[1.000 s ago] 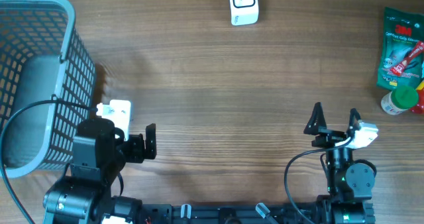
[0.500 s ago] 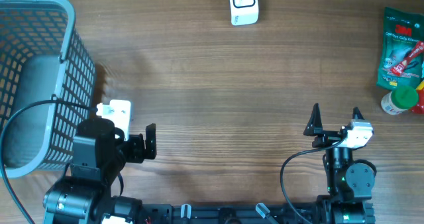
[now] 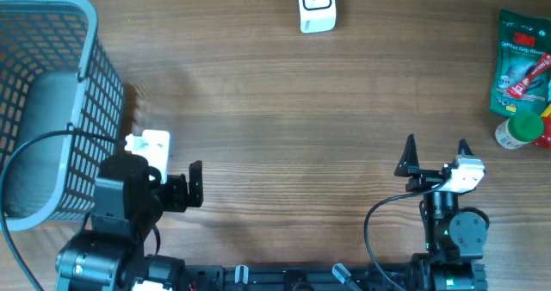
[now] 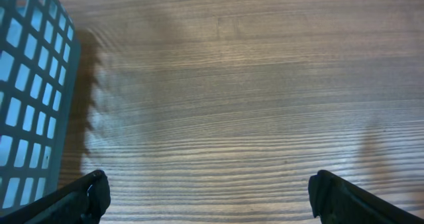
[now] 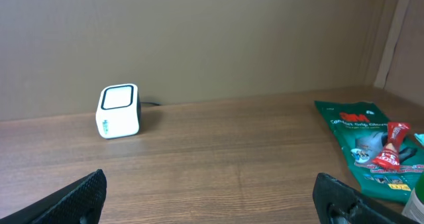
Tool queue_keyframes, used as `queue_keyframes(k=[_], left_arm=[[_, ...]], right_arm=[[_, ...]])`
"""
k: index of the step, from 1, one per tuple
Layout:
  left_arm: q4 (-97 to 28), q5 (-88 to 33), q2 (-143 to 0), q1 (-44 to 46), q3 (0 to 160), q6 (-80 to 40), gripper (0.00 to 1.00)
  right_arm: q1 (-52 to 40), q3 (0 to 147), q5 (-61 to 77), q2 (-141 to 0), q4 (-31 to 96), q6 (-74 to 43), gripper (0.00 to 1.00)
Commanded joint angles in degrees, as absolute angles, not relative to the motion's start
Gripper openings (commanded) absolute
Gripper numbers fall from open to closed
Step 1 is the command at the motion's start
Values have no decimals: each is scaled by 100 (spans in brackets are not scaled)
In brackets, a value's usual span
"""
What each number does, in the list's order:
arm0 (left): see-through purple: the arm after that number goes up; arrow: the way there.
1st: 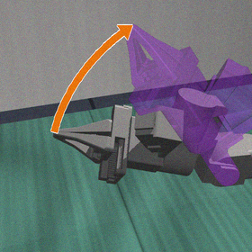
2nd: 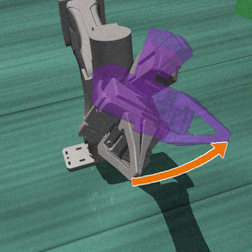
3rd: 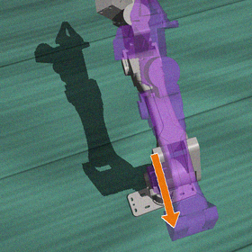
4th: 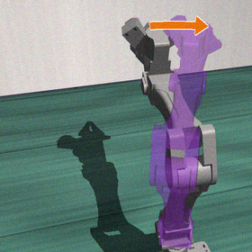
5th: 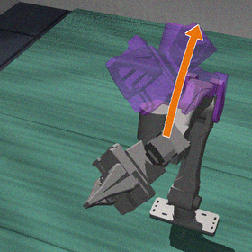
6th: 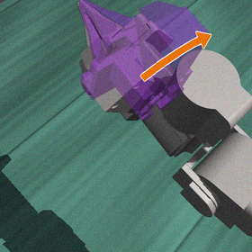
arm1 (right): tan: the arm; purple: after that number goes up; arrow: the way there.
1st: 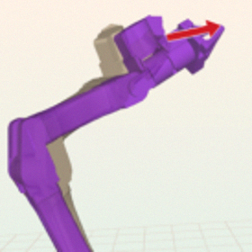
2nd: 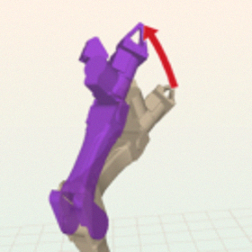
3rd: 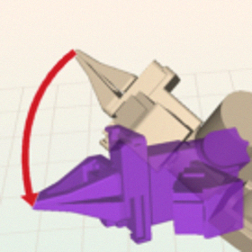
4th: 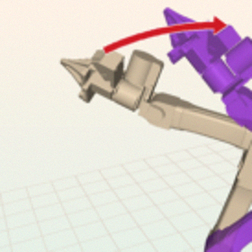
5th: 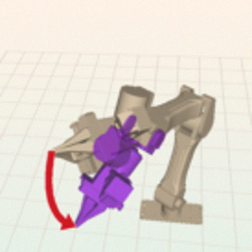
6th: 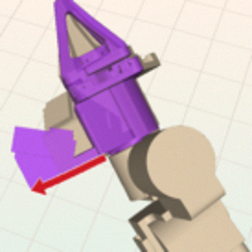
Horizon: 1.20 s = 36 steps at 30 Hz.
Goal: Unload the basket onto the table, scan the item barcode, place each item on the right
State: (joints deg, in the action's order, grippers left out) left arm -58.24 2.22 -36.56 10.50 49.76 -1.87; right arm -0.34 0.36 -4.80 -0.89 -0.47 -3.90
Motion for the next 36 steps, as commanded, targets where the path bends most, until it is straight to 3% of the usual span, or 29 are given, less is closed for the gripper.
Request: queue_keyframes(k=[1,5,21,36], left_arm=[[-5686,-43,-3221,775,4932,-242,100],[-5124,-204,-2606,576,4681,-235,100],[-248,-915,-434,110,1358,-21,100],[239,-591,-16,84,154,123,100]], right_arm=[[-47,32,-545,-97,-84,-298,100],[-47,32,-545,-97,-84,-301,100],[-47,32,-545,-97,-84,-301,100],[-47,32,-545,-97,-84,-298,100]])
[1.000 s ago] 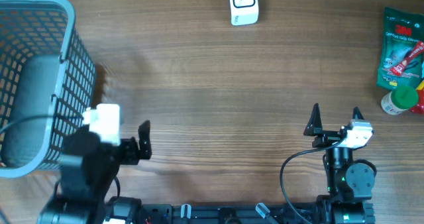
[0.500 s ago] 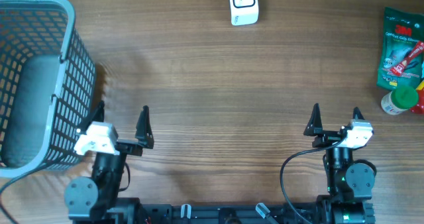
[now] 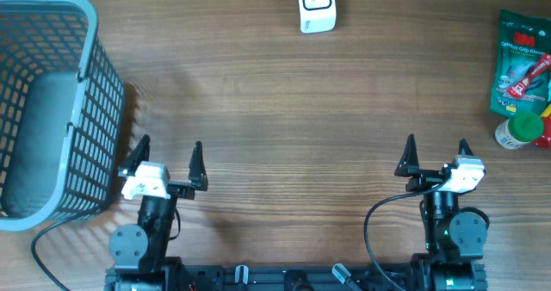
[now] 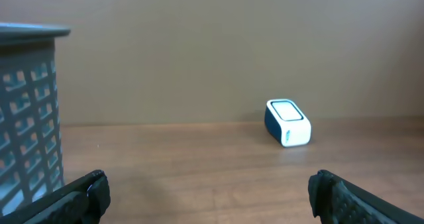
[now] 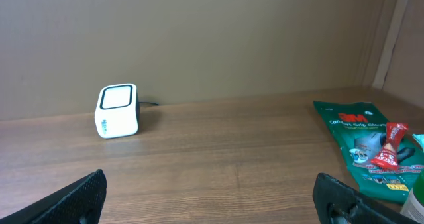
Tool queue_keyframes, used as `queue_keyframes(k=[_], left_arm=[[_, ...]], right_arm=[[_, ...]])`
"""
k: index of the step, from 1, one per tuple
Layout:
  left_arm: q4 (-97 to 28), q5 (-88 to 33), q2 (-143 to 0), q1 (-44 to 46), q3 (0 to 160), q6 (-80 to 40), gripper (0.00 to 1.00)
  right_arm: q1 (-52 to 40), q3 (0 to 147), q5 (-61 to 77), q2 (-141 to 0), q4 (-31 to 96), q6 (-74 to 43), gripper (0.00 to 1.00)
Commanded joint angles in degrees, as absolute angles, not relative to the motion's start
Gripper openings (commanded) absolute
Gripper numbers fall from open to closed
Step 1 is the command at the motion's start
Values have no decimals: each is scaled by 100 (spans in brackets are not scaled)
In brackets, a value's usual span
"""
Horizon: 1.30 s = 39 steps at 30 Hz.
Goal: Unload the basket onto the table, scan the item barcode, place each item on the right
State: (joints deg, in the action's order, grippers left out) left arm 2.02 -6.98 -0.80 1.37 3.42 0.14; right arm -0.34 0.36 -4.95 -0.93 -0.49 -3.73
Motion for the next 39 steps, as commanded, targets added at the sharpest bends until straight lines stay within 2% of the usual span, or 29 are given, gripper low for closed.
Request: queue_keyframes(k=[1,8,39], left_arm=[[242,-591,-16,84,93,123,100],[-427,-572,-16,89,32,115,100],[-408,-508,-16,89,32,82,100]], right_arm=[[-47,32,-545,-97,-84,-298,100],[-47,32,-545,-97,-84,-301,100],[-47,32,-545,-97,-84,-301,100]])
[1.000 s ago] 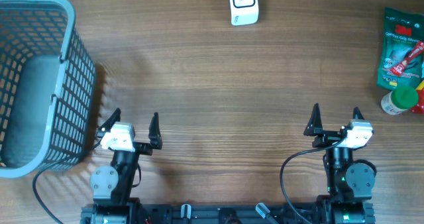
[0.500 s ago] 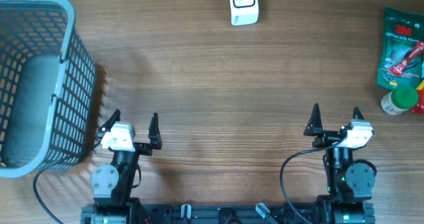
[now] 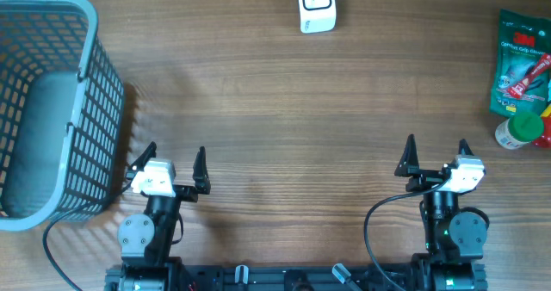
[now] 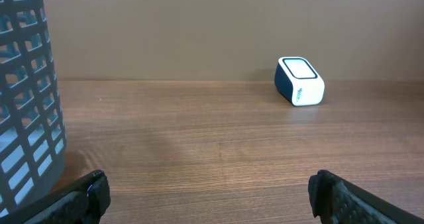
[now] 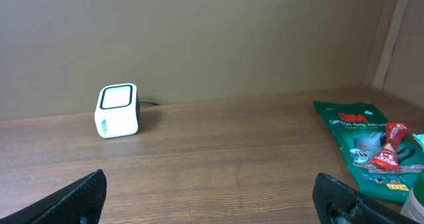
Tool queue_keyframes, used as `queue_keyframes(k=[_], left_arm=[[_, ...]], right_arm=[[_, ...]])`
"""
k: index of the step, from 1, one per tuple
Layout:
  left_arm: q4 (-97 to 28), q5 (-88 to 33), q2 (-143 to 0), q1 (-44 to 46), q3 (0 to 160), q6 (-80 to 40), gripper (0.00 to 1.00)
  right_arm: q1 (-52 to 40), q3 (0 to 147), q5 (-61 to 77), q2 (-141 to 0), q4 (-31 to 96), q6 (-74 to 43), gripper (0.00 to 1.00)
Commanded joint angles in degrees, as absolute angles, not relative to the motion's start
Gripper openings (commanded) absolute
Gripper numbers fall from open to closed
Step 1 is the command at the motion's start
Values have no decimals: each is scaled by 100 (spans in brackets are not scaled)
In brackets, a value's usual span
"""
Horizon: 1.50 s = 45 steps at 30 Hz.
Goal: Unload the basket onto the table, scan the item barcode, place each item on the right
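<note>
The white-and-blue barcode scanner [image 3: 316, 5] stands at the table's far middle edge; it also shows as the scanner [image 4: 299, 81] and the scanner [image 5: 118, 111] in the wrist views. A green 3M packet [image 3: 523, 63] lies at the far right, with a green-capped white bottle [image 3: 519, 129] beside it. The packet [image 5: 368, 146] shows in the right wrist view too. My left gripper [image 3: 176, 167] is open and empty near the front left. My right gripper [image 3: 436, 157] is open and empty near the front right, well short of the packet.
A grey-blue mesh basket [image 3: 52, 102] fills the left side, its wall [image 4: 26, 98] close to my left gripper. A brown wall rises behind the table's far edge.
My left gripper has shifted slightly right and its camera has dipped a little, so the scanner sits higher in its view. The right arm has not moved.
At first my left arm was bent over beside the basket, its camera facing down at the tabletop. Then it stood level, facing the scanner, jaws open. Now it has settled slightly to the right. The right gripper stayed open and still throughout.
</note>
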State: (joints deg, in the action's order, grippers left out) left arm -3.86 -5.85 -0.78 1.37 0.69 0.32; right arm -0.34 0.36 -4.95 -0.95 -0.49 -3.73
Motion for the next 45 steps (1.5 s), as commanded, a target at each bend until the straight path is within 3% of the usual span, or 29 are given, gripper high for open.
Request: queue_keyframes(k=[1,45], left_arm=[[-408,-506,-16,89,32,82,100],[-408,-506,-16,95,32,82,100]], right_arm=[[-47,32,-545,-97,-84,-301,100],[-445,32,-545,-91,-84,-301,100]])
